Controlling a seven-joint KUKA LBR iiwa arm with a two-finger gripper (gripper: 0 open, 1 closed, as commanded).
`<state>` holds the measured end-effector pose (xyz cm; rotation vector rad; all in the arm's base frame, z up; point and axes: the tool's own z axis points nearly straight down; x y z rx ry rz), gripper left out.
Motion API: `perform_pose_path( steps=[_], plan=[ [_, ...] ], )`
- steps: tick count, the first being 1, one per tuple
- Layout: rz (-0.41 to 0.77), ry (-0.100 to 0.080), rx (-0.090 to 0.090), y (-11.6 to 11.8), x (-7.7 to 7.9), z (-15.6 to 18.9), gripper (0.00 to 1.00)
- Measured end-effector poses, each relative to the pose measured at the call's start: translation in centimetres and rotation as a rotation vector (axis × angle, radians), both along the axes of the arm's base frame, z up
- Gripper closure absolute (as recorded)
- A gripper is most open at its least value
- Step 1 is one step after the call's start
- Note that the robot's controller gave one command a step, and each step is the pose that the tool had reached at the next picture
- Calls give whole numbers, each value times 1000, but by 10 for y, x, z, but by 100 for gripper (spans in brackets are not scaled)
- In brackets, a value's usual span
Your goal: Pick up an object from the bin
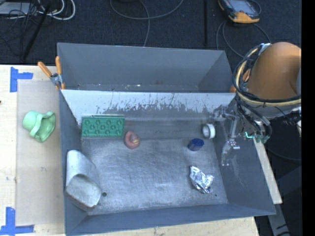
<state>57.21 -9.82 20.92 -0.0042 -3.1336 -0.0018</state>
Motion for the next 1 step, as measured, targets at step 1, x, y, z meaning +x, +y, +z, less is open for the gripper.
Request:
perform_pose_path(
  steps=[1],
  plan=[
    [315, -18, -1, -2, -75, -139, 0]
  ],
)
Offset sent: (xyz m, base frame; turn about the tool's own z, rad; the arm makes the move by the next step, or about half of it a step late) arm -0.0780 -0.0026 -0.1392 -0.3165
